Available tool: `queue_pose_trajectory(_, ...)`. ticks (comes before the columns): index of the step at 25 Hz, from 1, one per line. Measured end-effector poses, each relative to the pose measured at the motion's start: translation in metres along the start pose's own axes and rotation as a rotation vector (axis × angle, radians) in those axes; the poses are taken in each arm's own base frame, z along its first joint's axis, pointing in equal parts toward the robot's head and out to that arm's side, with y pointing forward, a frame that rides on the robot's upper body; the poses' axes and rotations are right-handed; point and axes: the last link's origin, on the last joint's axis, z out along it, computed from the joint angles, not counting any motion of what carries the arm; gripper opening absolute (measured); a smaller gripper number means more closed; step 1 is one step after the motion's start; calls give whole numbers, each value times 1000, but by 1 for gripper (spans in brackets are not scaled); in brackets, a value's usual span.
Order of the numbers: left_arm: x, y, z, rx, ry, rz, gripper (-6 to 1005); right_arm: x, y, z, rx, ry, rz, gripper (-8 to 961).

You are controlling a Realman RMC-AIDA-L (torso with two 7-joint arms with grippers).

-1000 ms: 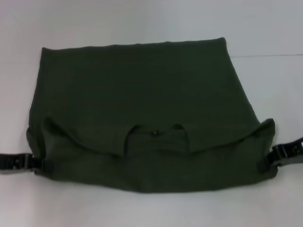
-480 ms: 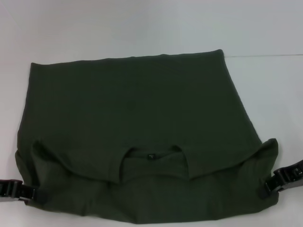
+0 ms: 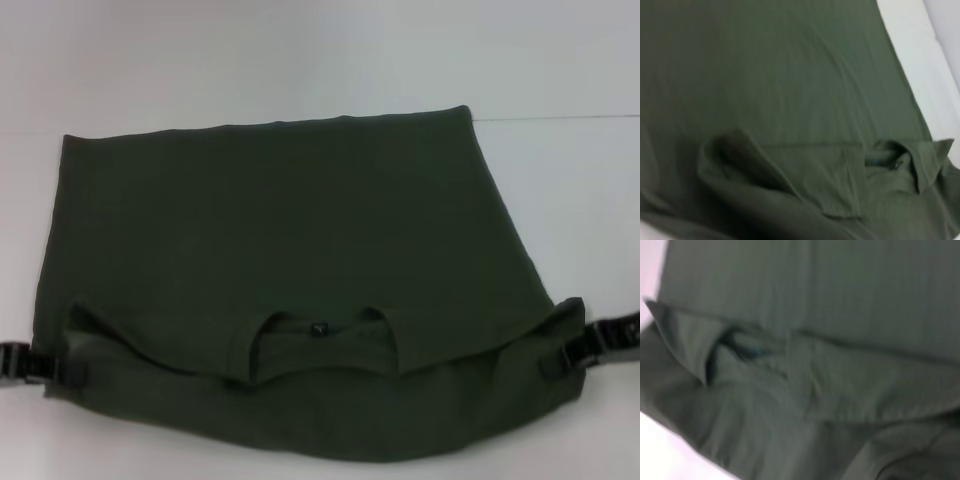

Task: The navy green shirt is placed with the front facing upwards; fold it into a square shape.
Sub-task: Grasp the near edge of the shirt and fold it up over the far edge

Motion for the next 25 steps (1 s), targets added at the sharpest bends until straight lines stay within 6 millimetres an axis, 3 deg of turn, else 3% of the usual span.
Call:
queue_pose_trajectory(11,28,-3,-16,-35,243,10,28,-31,-9,-29,-52,-328,54,78)
queue_pose_trajectory(25,62,-2,-9,-64,492,34,29,-62,-8,-22,-89,-564,72,84)
